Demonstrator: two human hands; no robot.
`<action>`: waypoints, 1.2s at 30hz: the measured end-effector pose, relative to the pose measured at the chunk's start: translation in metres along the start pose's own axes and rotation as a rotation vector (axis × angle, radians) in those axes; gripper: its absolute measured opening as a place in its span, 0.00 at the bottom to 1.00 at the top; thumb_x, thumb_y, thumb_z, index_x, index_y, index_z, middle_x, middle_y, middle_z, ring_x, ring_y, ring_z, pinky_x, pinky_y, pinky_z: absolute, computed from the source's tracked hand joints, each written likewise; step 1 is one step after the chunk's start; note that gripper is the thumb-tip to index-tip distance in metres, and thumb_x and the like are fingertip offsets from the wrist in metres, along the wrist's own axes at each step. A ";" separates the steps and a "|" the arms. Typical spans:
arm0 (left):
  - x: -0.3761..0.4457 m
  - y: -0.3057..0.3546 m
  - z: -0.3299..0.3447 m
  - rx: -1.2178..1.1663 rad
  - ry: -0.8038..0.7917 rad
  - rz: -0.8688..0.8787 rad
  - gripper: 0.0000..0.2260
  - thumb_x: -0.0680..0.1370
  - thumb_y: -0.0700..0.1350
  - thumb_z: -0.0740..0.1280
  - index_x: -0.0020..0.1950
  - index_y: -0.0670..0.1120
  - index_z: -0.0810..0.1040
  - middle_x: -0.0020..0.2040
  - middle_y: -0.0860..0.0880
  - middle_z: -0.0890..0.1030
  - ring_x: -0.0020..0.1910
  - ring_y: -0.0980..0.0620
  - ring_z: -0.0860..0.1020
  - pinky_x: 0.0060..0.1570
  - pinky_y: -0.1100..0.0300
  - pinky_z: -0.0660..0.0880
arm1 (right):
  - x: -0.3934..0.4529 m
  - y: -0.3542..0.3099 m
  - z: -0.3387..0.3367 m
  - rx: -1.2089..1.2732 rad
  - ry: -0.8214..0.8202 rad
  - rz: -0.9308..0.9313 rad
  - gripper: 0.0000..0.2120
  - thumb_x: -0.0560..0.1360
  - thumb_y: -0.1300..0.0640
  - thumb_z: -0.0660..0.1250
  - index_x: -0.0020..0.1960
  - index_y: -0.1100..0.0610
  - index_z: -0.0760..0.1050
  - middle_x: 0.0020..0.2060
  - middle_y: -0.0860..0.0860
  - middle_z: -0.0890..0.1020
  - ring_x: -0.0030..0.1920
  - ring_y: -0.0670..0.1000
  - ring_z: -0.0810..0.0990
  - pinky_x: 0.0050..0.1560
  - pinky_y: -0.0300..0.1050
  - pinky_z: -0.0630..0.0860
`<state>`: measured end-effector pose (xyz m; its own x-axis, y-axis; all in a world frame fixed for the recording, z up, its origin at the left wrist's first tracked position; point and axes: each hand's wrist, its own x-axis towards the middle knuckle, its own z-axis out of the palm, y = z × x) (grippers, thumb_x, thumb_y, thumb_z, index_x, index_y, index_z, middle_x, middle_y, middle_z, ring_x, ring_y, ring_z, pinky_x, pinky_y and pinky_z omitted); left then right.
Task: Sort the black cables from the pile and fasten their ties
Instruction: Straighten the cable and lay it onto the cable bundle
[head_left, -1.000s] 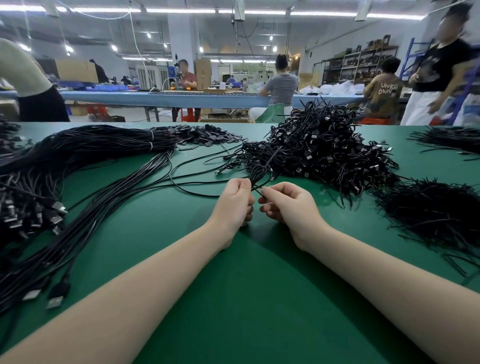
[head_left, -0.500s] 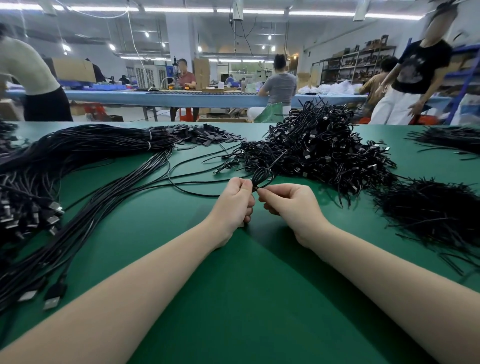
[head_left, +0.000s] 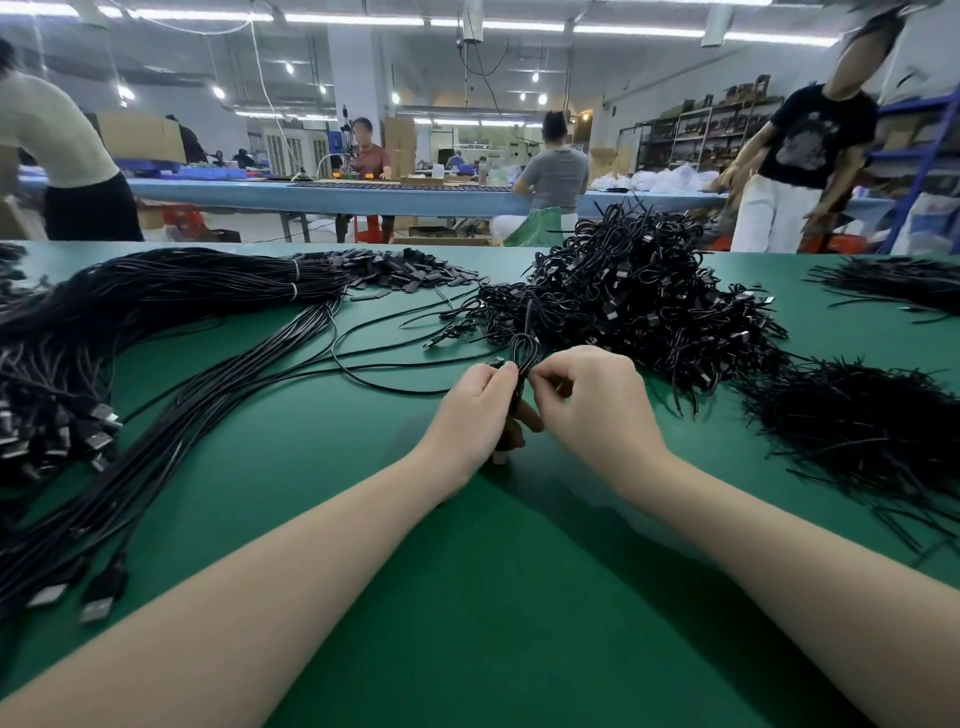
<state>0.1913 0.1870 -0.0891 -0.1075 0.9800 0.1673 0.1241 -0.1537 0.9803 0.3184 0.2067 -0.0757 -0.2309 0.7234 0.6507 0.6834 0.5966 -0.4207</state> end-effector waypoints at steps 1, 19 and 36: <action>0.000 0.001 -0.001 -0.030 -0.006 -0.003 0.11 0.82 0.49 0.56 0.43 0.45 0.69 0.29 0.50 0.81 0.25 0.52 0.75 0.23 0.63 0.69 | -0.002 0.000 0.000 -0.054 0.020 -0.060 0.07 0.74 0.58 0.66 0.41 0.57 0.82 0.37 0.50 0.80 0.39 0.54 0.78 0.40 0.49 0.75; -0.007 -0.002 0.000 0.377 0.103 0.453 0.13 0.76 0.43 0.62 0.37 0.59 0.78 0.62 0.61 0.73 0.68 0.60 0.65 0.68 0.70 0.54 | -0.001 0.022 -0.006 0.035 -0.015 -0.219 0.01 0.71 0.63 0.70 0.42 0.61 0.80 0.35 0.52 0.79 0.39 0.55 0.76 0.37 0.52 0.75; -0.002 -0.001 -0.008 0.006 0.264 0.213 0.10 0.75 0.48 0.71 0.42 0.58 0.70 0.32 0.49 0.79 0.29 0.52 0.75 0.26 0.63 0.69 | -0.002 0.007 0.000 -0.032 0.080 -0.303 0.05 0.74 0.61 0.69 0.45 0.57 0.83 0.37 0.52 0.82 0.36 0.57 0.79 0.35 0.51 0.76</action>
<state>0.1831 0.1845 -0.0893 -0.3300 0.8595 0.3903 0.1773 -0.3497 0.9199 0.3238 0.2093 -0.0803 -0.3729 0.4838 0.7918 0.6139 0.7685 -0.1805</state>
